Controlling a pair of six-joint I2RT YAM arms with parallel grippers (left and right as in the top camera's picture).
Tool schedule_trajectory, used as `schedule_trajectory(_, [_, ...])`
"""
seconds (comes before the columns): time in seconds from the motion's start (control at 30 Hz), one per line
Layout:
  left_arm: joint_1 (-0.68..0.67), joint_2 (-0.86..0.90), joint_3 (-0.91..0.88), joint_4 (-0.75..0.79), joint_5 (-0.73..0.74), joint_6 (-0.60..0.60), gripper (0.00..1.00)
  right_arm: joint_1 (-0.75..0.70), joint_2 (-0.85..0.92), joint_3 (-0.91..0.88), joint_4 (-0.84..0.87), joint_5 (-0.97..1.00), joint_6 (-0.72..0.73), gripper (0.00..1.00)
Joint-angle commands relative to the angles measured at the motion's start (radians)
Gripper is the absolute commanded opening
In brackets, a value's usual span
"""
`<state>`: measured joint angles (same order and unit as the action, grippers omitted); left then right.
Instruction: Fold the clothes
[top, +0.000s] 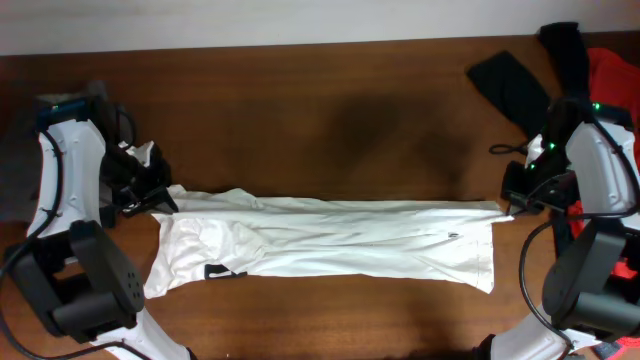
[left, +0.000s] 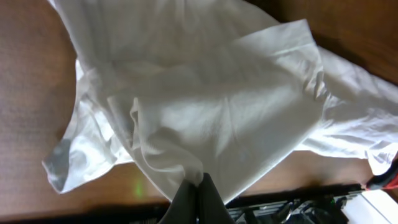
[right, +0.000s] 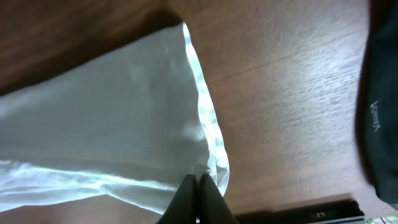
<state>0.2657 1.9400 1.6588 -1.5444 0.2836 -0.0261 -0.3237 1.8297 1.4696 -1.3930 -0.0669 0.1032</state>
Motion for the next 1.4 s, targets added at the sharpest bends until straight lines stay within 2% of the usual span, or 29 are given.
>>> schedule_trajectory(0.0, [-0.003,-0.027,0.009,-0.037,-0.026,-0.003,0.0,0.005,-0.026,-0.04,-0.005,0.027,-0.005,0.04])
schedule_trajectory(0.77, [-0.004,-0.027,-0.259,0.058,-0.109,-0.007,0.0,0.005,-0.026,-0.079,-0.022,0.027,-0.026,0.04])
schedule_trajectory(0.9, [-0.004,-0.027,-0.311,0.1,-0.199,-0.08,0.0,0.005,-0.026,-0.079,-0.022,0.027,-0.029,0.04])
schedule_trajectory(1.03, [-0.004,-0.027,-0.365,0.131,-0.202,-0.092,0.0,0.005,-0.026,-0.079,-0.022,0.027,-0.03,0.04])
schedule_trajectory(1.2, [-0.004,-0.027,-0.374,0.132,-0.318,-0.187,0.0,0.005,-0.026,-0.079,-0.022,0.027,-0.045,0.04])
schedule_trajectory(1.37, [-0.004,-0.027,-0.374,0.15,-0.317,-0.19,0.09,0.005,-0.026,-0.079,-0.022,0.027,-0.046,0.04])
